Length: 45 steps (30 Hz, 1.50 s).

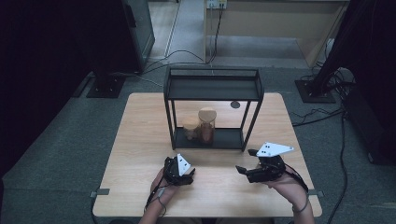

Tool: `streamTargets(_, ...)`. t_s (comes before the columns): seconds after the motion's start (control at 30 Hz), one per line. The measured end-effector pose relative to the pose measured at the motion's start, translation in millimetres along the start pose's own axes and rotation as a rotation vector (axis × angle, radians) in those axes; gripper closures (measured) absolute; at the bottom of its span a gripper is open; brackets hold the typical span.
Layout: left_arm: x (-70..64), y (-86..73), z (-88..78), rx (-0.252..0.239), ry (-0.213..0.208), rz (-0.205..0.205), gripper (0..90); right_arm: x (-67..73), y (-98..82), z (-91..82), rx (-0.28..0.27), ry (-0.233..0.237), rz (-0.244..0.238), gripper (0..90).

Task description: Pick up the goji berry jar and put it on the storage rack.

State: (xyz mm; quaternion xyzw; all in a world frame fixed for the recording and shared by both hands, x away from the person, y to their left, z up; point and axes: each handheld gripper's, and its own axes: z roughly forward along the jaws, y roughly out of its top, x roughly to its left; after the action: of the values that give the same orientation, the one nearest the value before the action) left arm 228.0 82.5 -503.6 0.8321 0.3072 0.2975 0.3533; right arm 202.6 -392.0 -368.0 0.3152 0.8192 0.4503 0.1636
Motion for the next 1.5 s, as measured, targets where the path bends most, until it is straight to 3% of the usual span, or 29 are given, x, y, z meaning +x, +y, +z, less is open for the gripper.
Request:
streamTargets(0.57, -0.1, -0.1, 0.0, 0.000, 0.000, 0.002, 20.0, -5.2, -3.7, -22.7, -0.015, -0.002, 0.016, 21.3)
streamTargets(0.9, -0.5, 0.0, -0.1, 0.000, 0.002, 0.004, 20.0, -4.9, -2.9, -29.7, -0.005, 0.000, 0.001, 21.4)
streamTargets(1.5, -0.5, 0.0, -0.1, 0.000, 0.002, 0.004, 20.0, -8.7, -10.5, -52.6, -0.020, -0.031, 0.024, 21.4)
